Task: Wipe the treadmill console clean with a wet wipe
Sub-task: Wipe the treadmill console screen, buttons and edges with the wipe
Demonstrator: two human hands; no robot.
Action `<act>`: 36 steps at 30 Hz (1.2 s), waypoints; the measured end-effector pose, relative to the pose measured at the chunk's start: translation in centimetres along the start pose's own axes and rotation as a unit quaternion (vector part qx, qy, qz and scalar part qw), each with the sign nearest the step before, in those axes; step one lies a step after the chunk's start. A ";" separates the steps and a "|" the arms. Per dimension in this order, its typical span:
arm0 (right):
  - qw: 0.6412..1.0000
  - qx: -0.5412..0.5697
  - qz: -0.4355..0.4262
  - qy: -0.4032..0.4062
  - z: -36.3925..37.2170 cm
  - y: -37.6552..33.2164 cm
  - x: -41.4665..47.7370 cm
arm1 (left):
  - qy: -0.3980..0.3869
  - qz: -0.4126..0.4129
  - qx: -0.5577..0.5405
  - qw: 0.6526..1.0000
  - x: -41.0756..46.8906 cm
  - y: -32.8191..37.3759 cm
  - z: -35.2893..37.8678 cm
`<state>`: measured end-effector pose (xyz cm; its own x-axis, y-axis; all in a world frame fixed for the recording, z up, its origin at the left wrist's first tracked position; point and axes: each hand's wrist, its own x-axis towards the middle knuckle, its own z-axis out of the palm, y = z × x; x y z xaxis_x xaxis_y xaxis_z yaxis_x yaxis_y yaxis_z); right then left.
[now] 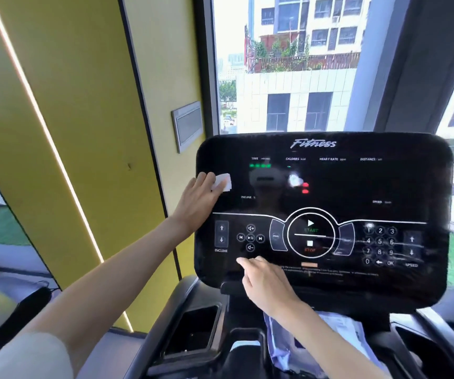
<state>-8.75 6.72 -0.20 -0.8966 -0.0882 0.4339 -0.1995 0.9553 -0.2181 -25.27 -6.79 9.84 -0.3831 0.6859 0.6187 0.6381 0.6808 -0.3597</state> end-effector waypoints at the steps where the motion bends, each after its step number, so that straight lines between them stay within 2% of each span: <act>1: 1.000 0.002 0.000 0.011 -0.4 0.5 0.1 | 0.005 -0.020 -0.020 1.000 0.8 0.4 0.0; 4: 0.999 0.004 0.009 0.040 -1.6 1.3 0.7 | 0.019 -0.121 -0.080 0.989 3.4 3.3 -0.5; 6: 0.999 0.016 0.034 0.023 -2.4 1.8 1.3 | 0.028 -0.200 -0.155 0.967 5.2 6.4 -0.9; 7: 0.999 0.022 0.044 0.017 -2.8 2.0 1.4 | 0.024 -0.204 -0.202 0.957 6.0 7.9 -1.0; 9: 0.997 0.032 0.059 0.032 -3.5 2.5 1.3 | 0.004 -0.124 -0.328 0.936 7.0 10.9 -1.5; 10: 0.996 0.026 0.061 0.054 -4.1 2.6 1.2 | 0.017 -0.099 -0.399 0.912 7.2 12.0 -1.9; 11: 0.995 0.018 0.060 0.076 -4.5 3.0 0.9 | 0.050 -0.117 -0.459 0.879 7.1 12.6 -2.4; 13: 0.992 0.016 0.055 0.117 -4.8 3.9 0.4 | 0.101 -0.220 -0.531 0.812 6.2 12.4 -3.1; 14: 0.990 0.022 0.051 0.129 -4.9 4.3 0.2 | 0.094 -0.261 -0.551 0.787 5.5 11.9 -3.2; 16: 0.992 0.034 0.038 0.119 -4.6 4.7 -0.3 | 0.068 -0.314 -0.556 0.766 3.2 10.3 -2.4; 18: 0.994 0.032 0.020 0.100 -3.4 4.6 -0.9 | 0.072 -0.382 -0.516 0.763 0.8 8.1 -1.3; 21: 0.997 0.045 -0.006 0.057 -1.5 3.8 -1.6 | 0.136 -0.487 -0.437 0.744 -1.2 5.2 -1.8; 23: 0.998 0.054 -0.028 0.036 -0.2 3.1 -1.7 | 0.177 -0.484 -0.396 0.760 -1.6 3.9 -2.4; 28: 0.997 0.055 -0.060 -0.017 1.7 1.6 -2.5 | 0.099 -0.430 -0.382 0.812 -4.6 3.7 0.0; 34: 0.997 0.065 -0.049 -0.004 2.1 1.7 -2.4 | 0.093 -0.441 -0.370 0.812 -9.9 6.7 2.8; 36: 0.996 0.063 -0.057 -0.001 2.2 1.7 -2.6 | 0.068 -0.432 -0.347 0.830 -12.4 8.1 3.8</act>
<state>-7.62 7.93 -3.61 -0.8661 -0.1944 0.4605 -0.3481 0.8957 -0.2766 -17.92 -8.82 -3.41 -0.8488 -0.0478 0.5265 0.4137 0.5600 0.7178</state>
